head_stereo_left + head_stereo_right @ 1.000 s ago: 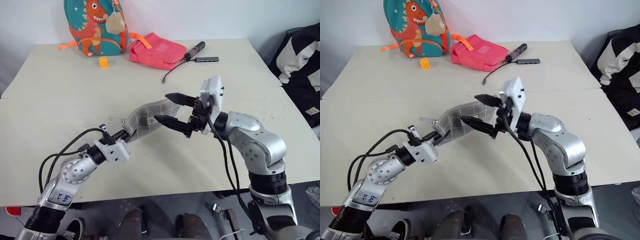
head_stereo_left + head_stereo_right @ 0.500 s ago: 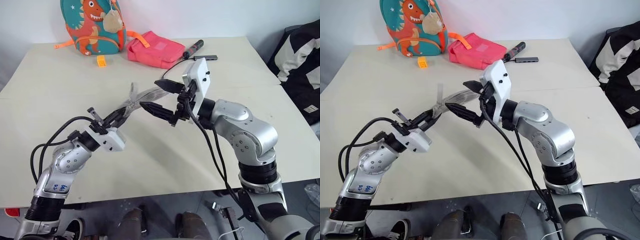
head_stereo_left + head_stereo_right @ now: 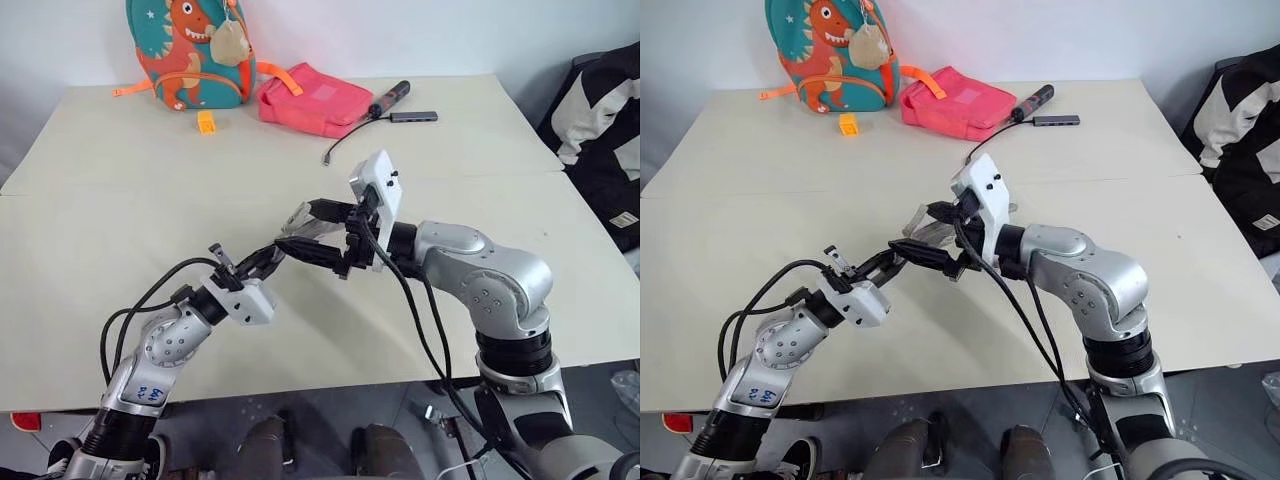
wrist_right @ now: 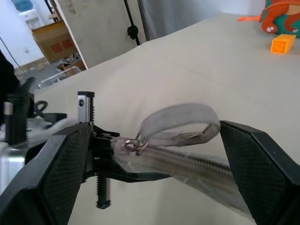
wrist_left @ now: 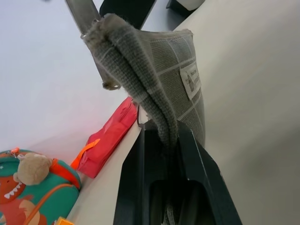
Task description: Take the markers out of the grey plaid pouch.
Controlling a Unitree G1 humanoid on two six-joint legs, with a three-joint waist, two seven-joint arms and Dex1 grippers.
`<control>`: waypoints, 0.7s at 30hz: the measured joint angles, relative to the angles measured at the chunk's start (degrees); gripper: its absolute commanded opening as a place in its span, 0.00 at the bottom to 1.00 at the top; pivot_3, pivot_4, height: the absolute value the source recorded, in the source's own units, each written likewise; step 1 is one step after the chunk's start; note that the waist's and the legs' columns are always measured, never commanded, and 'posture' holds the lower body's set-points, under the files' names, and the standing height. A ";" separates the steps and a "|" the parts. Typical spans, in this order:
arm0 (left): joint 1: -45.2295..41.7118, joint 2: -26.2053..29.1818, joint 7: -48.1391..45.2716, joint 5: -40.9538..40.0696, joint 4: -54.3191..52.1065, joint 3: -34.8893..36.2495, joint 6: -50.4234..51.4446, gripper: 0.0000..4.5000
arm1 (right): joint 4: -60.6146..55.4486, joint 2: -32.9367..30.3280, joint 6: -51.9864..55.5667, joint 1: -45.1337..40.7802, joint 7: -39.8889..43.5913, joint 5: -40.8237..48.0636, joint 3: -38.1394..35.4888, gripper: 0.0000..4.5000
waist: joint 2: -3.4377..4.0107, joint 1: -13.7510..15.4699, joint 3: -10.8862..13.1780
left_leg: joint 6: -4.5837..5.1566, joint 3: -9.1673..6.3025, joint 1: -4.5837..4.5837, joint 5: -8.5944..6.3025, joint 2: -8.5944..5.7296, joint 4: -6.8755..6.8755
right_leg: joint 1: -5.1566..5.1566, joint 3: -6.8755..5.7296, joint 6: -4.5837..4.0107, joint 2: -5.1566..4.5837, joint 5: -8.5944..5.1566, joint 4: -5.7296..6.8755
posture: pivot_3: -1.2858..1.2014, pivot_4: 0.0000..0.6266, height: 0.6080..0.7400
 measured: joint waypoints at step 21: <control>1.41 -1.12 -0.02 -0.55 -1.07 0.48 1.17 0.00 | 1.19 1.62 6.81 -0.28 -5.66 4.97 -2.73 0.30 | 0.00 -0.01 0.00 | 0.00 0.01 0.00 0.00 0.00 0.01 | -0.03 0.01 0.00 0.01 0.00 0.08 | 0.52 0.24 1.00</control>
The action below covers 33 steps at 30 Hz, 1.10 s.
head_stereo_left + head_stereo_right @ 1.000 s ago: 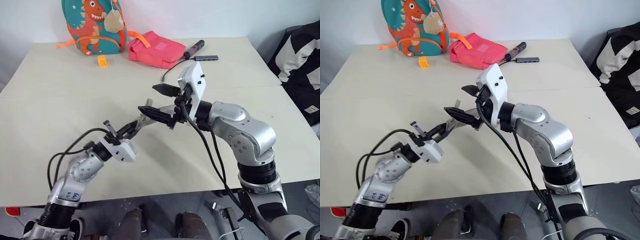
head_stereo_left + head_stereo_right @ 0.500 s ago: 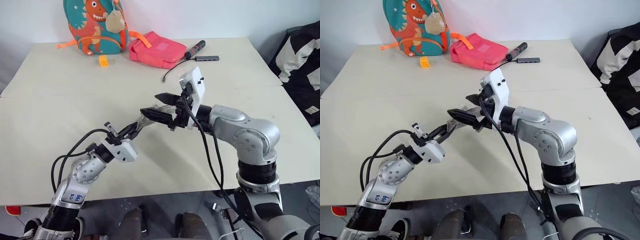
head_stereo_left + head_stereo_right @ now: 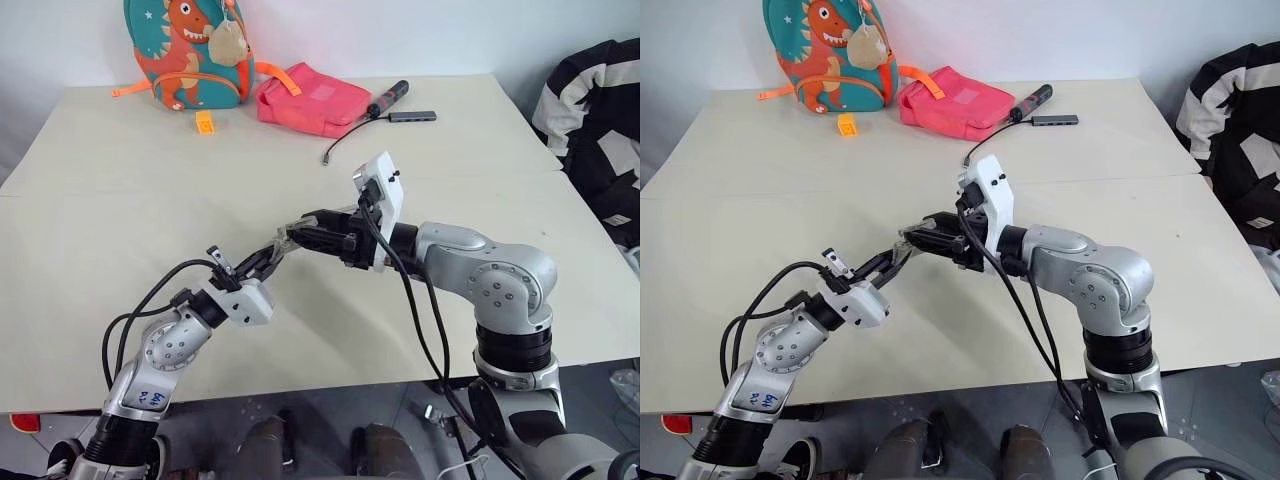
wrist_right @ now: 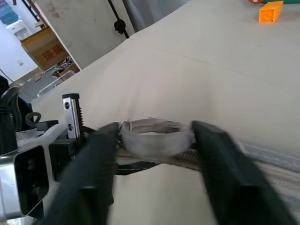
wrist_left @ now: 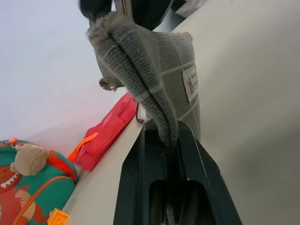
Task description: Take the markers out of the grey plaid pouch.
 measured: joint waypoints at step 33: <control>11.72 -1.26 -21.00 -30.02 -3.04 2.73 4.52 0.00 | -2.03 -6.89 -8.61 8.63 3.64 -0.25 1.15 0.01 | -0.03 0.03 -0.02 | 0.04 -0.02 0.02 0.00 0.00 0.07 | 0.03 0.09 -0.01 -0.02 0.00 -0.23 | 0.52 0.24 1.00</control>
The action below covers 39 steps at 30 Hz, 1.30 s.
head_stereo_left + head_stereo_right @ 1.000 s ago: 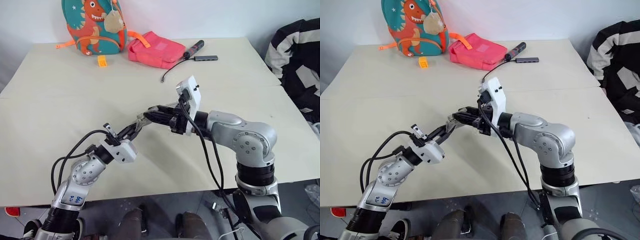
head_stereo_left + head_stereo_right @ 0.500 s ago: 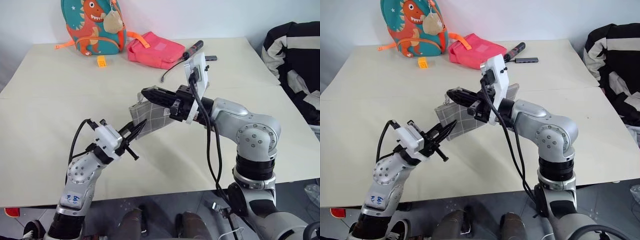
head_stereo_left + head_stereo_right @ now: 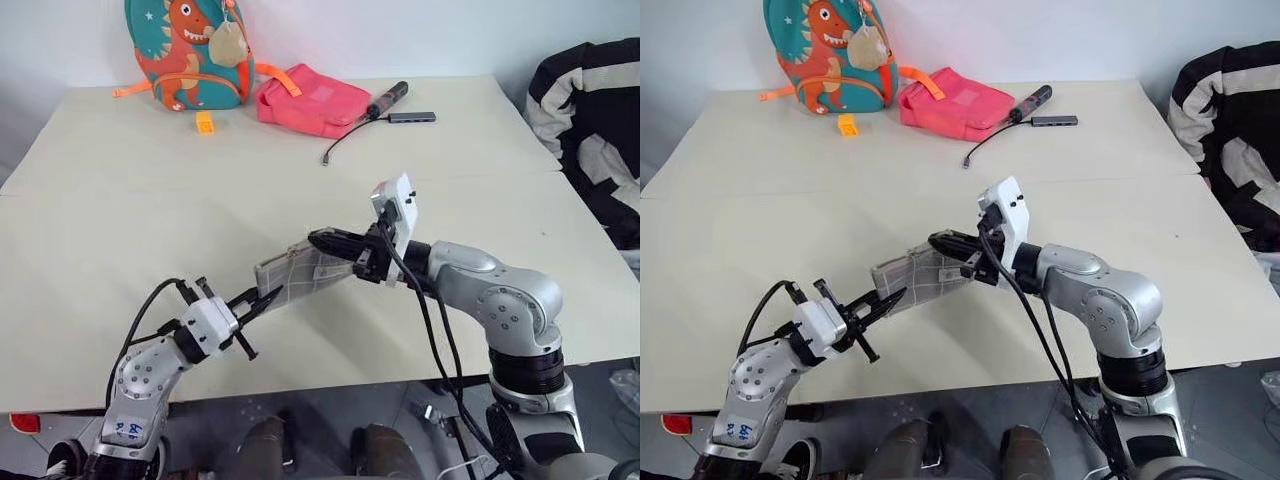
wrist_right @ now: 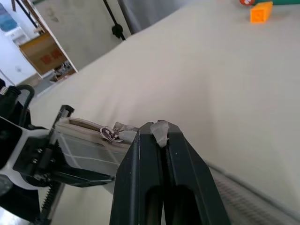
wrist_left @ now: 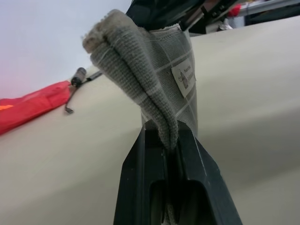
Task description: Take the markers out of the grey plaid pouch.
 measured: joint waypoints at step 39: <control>3.23 -0.53 -1.84 -2.08 4.44 3.93 -4.92 0.00 | 6.88 -19.84 -10.28 5.92 14.55 -9.28 -6.60 0.28 | 0.00 0.20 0.00 | 0.08 -0.05 0.01 -0.04 0.01 0.14 | 0.16 -0.05 0.00 -0.06 0.00 -0.09 | 0.52 0.24 1.00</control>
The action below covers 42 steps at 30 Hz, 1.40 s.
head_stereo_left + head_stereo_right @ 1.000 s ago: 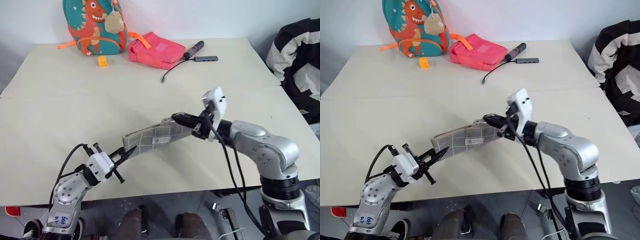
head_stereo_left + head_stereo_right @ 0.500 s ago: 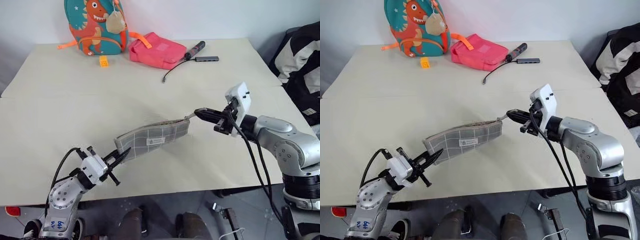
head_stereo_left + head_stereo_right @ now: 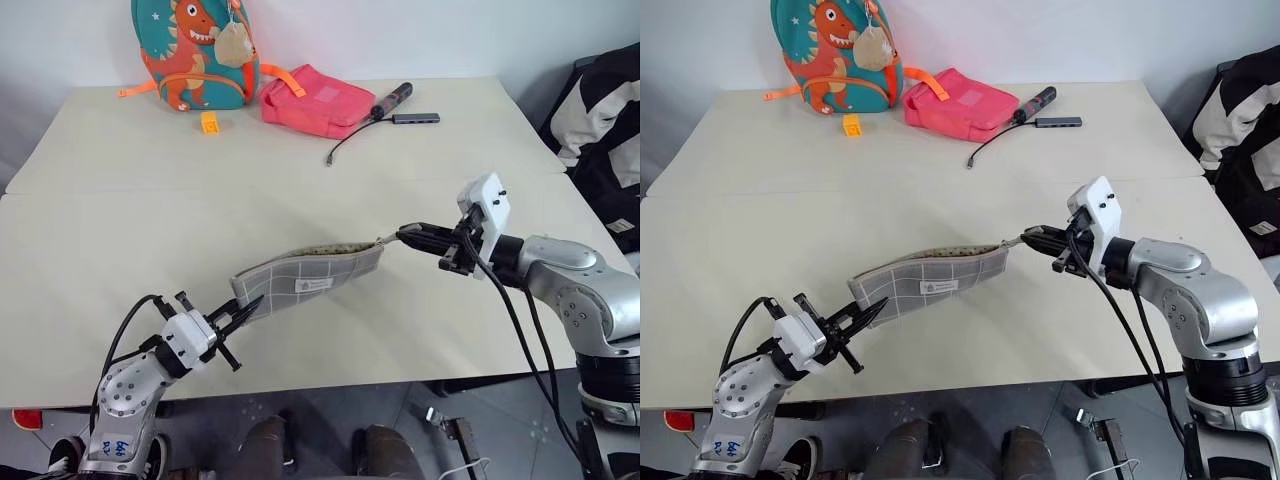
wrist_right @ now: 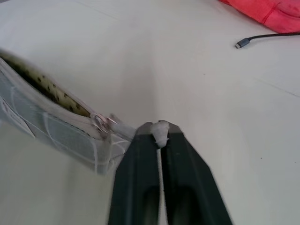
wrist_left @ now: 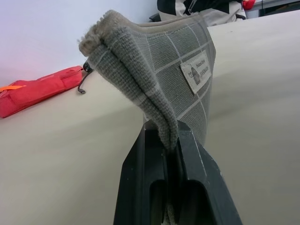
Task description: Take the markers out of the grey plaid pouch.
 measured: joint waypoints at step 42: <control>-0.29 -2.17 1.09 2.81 1.73 -1.84 -2.37 0.00 | 0.52 1.14 -20.92 -17.91 13.41 -33.22 35.84 0.00 | 0.01 -0.26 0.00 | 0.02 -0.12 -0.02 -0.04 0.00 0.29 | 0.06 -0.20 0.00 0.00 0.00 0.13 | 0.52 0.24 1.00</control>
